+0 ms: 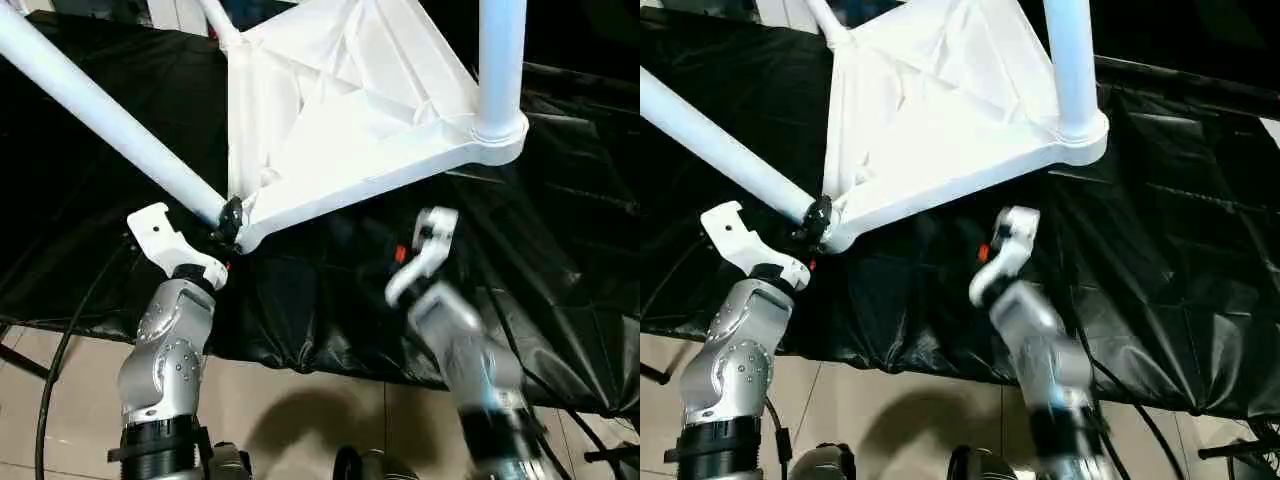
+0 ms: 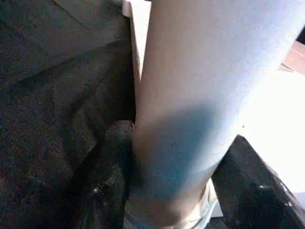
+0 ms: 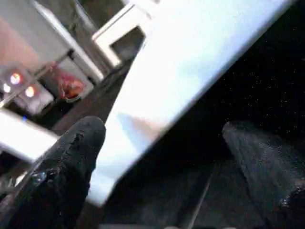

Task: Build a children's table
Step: Flip table

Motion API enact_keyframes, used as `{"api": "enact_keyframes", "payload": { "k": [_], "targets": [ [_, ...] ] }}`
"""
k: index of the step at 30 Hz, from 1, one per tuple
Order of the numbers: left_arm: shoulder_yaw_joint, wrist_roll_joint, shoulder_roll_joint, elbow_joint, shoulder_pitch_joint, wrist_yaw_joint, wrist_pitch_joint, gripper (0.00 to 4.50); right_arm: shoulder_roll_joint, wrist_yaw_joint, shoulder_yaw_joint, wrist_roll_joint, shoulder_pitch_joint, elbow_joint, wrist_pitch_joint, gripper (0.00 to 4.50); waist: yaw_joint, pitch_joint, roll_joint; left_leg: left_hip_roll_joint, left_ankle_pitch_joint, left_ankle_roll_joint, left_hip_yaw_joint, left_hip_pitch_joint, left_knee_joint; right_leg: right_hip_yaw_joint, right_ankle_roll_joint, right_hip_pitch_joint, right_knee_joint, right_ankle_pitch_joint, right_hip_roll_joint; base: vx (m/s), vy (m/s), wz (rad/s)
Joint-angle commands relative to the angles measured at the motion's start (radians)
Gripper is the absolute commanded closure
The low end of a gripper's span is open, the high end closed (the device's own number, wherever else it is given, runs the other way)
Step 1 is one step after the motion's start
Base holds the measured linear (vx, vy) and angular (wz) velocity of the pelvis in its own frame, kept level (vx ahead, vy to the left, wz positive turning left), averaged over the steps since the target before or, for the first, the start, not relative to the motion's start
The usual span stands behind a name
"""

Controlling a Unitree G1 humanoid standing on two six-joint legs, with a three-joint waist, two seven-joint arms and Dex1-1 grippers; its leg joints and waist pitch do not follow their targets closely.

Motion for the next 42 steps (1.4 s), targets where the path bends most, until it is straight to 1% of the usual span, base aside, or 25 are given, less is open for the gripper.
{"api": "enact_keyframes", "payload": {
  "k": [1,2,6,7,8,11,14,15,17,18,19,22,23,25,26,28,29,30,32,34,37,38,39,40,42],
  "targets": [
    [-0.022,-0.039,-0.032,-0.017,0.01,0.003,0.016,2.28,0.002,-0.018,-0.034,0.026,-0.011,0.033,-0.019,0.0,-0.006,-0.065,0.009,0.031,-0.006,0.062,-0.003,0.015,-0.068,0.052,-0.206,0.055,-0.044,0.038,-0.055,0.0,0.0,0.0],
    [-0.03,-0.034,-0.026,-0.018,0.015,0.0,0.017,2.28,0.013,-0.012,-0.055,0.044,-0.055,0.085,-0.03,0.0,-0.005,-0.066,0.009,0.031,-0.007,0.064,-0.003,0.015,-0.068,0.052,-0.209,0.055,-0.043,0.043,-0.057,0.0,0.0,0.0],
    [-0.04,-0.024,-0.022,-0.021,0.02,-0.003,0.018,2.28,0.032,0.001,-0.108,0.086,-0.144,0.182,-0.053,0.0,-0.012,-0.065,0.009,0.03,-0.009,0.078,-0.003,0.012,-0.068,0.052,-0.219,0.057,-0.043,0.042,-0.058,0.0,0.0,0.0],
    [-0.041,-0.022,-0.023,-0.027,0.022,-0.005,0.024,2.28,0.038,-0.004,-0.139,0.102,-0.187,0.23,-0.06,0.0,-0.015,-0.065,0.01,0.031,-0.021,0.081,-0.002,0.013,-0.068,0.051,-0.225,0.056,-0.044,0.019,-0.059,0.0,0.0,0.0],
    [-0.041,-0.022,-0.023,-0.027,0.022,-0.005,0.024,2.28,0.038,-0.005,-0.14,0.102,-0.188,0.231,-0.061,0.0,-0.014,-0.064,0.011,0.032,-0.024,0.081,-0.002,0.014,-0.068,0.052,-0.227,0.055,-0.044,0.015,-0.06,0.0,0.0,0.0],
    [-0.052,-0.009,-0.017,-0.035,0.03,-0.011,0.027,2.28,0.042,-0.022,-0.192,0.141,-0.273,0.323,-0.078,0.0,-0.014,-0.068,0.011,0.031,0.018,0.095,-0.002,0.015,-0.064,0.051,-0.239,0.056,-0.036,0.066,-0.057,0.0,0.0,0.0],
    [-0.066,0.007,-0.015,-0.037,0.037,-0.013,0.021,2.28,0.038,-0.038,-0.24,0.17,-0.356,0.428,-0.101,0.0,-0.014,-0.069,0.007,0.03,0.038,0.118,0.002,0.016,-0.06,0.051,-0.256,0.055,-0.031,0.085,-0.057,0.0,0.0,0.0],
    [-0.069,0.01,-0.018,-0.038,0.04,-0.011,0.018,2.28,0.036,-0.042,-0.262,0.182,-0.389,0.474,-0.11,0.0,-0.015,-0.068,0.001,0.031,0.033,0.123,0.003,0.015,-0.061,0.05,-0.256,0.055,-0.034,0.072,-0.057,0.0,0.0,0.0],
    [-0.073,0.016,-0.02,-0.042,0.045,-0.01,0.015,2.28,0.033,-0.045,-0.283,0.19,-0.42,0.522,-0.121,0.0,-0.014,-0.068,0.002,0.031,0.044,0.132,0.004,0.015,-0.059,0.051,-0.258,0.055,-0.032,0.071,-0.058,0.0,0.0,0.0],
    [-0.073,0.017,-0.021,-0.043,0.046,-0.009,0.014,2.28,0.032,-0.046,-0.29,0.193,-0.43,0.538,-0.123,0.17,-0.015,-0.068,0.002,0.03,0.049,0.135,0.003,0.014,-0.059,0.051,-0.259,0.055,-0.031,0.074,-0.057,0.0,0.0,0.0],
    [-0.075,0.018,-0.023,-0.048,0.051,-0.008,0.014,2.28,0.031,-0.049,-0.304,0.198,-0.448,0.568,-0.128,0.27,-0.016,-0.068,-0.004,0.03,0.054,0.141,0.005,0.013,-0.058,0.051,-0.261,0.055,-0.031,0.077,-0.058,0.0,0.0,0.0],
    [-0.08,0.021,-0.028,-0.058,0.06,-0.006,0.012,2.28,0.03,-0.045,-0.324,0.208,-0.468,0.604,-0.133,0.39,-0.016,-0.072,-0.007,0.028,0.069,0.157,0.006,0.01,-0.054,0.053,-0.263,0.056,-0.026,0.091,-0.057,0.0,0.0,0.0],
    [-0.081,0.021,-0.028,-0.059,0.061,-0.006,0.012,2.28,0.03,-0.044,-0.324,0.209,-0.468,0.605,-0.133,0.69,-0.017,-0.071,-0.007,0.028,0.077,0.163,0.007,0.01,-0.053,0.053,-0.264,0.054,-0.025,0.102,-0.056,0.0,0.0,0.0],
    [-0.093,0.025,-0.033,-0.068,0.071,-0.011,0.008,2.28,0.027,-0.024,-0.341,0.218,-0.483,0.641,-0.137,0.78,-0.017,-0.073,-0.01,0.03,0.088,0.183,0.009,0.012,-0.051,0.052,-0.276,0.052,-0.022,0.109,-0.056,0.0,0.0,0.0],
    [-0.095,0.026,-0.034,-0.069,0.073,-0.012,0.006,2.28,0.024,-0.02,-0.343,0.219,-0.488,0.653,-0.14,0.79,-0.017,-0.072,-0.008,0.03,0.085,0.185,0.009,0.011,-0.051,0.052,-0.278,0.051,-0.024,0.101,-0.056,0.0,0.0,0.0],
    [-0.098,0.028,-0.037,-0.07,0.075,-0.012,0.004,2.28,0.021,-0.015,-0.347,0.216,-0.495,0.671,-0.145,1.11,-0.019,-0.074,-0.012,0.03,0.093,0.194,0.01,0.011,-0.048,0.052,-0.282,0.05,-0.022,0.101,-0.055,0.0,0.0,0.0],
    [-0.1,0.031,-0.039,-0.07,0.077,-0.013,0.001,2.28,0.018,-0.009,-0.346,0.21,-0.499,0.683,-0.147,1.11,-0.019,-0.074,-0.013,0.03,0.092,0.196,0.011,0.01,-0.047,0.053,-0.283,0.049,-0.022,0.1,-0.055,0.0,0.0,0.0],
    [-0.102,0.035,-0.041,-0.069,0.079,-0.013,-0.002,2.28,0.015,-0.004,-0.346,0.203,-0.504,0.695,-0.149,1.24,-0.018,-0.078,-0.016,0.03,0.093,0.197,0.011,0.01,-0.046,0.053,-0.283,0.051,-0.021,0.095,-0.056,0.0,0.0,0.0],
    [-0.104,0.039,-0.044,-0.068,0.082,-0.014,-0.006,2.28,0.01,0.003,-0.348,0.196,-0.509,0.709,-0.152,1.29,-0.017,-0.076,-0.015,0.031,0.084,0.197,0.013,0.011,-0.046,0.054,-0.284,0.048,-0.022,0.081,-0.056,0.0,0.0,0.0],
    [-0.109,0.045,-0.046,-0.066,0.084,-0.015,-0.008,2.28,0.004,0.011,-0.346,0.189,-0.51,0.713,-0.148,1.59,-0.017,-0.077,-0.017,0.032,0.069,0.187,0.014,0.011,-0.046,0.054,-0.279,0.047,-0.023,0.055,-0.056,0.0,0.0,0.0],
    [-0.113,0.047,-0.048,-0.064,0.085,-0.016,-0.008,2.28,-0.002,0.017,-0.351,0.186,-0.514,0.718,-0.146,1.67,-0.016,-0.079,-0.016,0.034,0.055,0.174,0.017,0.012,-0.045,0.055,-0.275,0.046,-0.023,0.041,-0.056,0.0,0.0,0.0],
    [-0.111,0.048,-0.048,-0.052,0.081,-0.019,-0.016,1.93,-0.008,0.016,-0.351,0.184,-0.517,0.72,-0.151,1.78,-0.016,-0.082,-0.012,0.034,0.057,0.172,0.017,0.013,-0.044,0.054,-0.275,0.047,-0.021,0.046,-0.055,0.0,0.0,0.0],
    [-0.112,0.047,-0.045,-0.052,0.082,-0.024,-0.015,1.93,-0.01,0.016,-0.352,0.184,-0.517,0.719,-0.152,1.78,-0.016,-0.083,-0.013,0.034,0.059,0.169,0.018,0.014,-0.043,0.054,-0.275,0.046,-0.021,0.052,-0.055,0.0,0.0,0.0],
    [-0.117,0.045,-0.039,-0.052,0.083,-0.036,-0.012,1.58,-0.013,0.015,-0.353,0.185,-0.518,0.718,-0.155,1.97,-0.015,-0.083,-0.013,0.034,0.06,0.168,0.018,0.013,-0.044,0.054,-0.276,0.046,-0.02,0.058,-0.055,0.0,0.0,0.0],
    [-0.132,0.051,-0.017,-0.06,0.093,-0.059,-0.01,1.48,-0.02,0.013,-0.358,0.185,-0.519,0.712,-0.163,2.11,-0.011,-0.089,-0.011,0.033,0.07,0.165,0.021,0.017,-0.041,0.055,-0.286,0.045,-0.016,0.077,-0.053,0.0,0.0,0.0]
  ]
}}
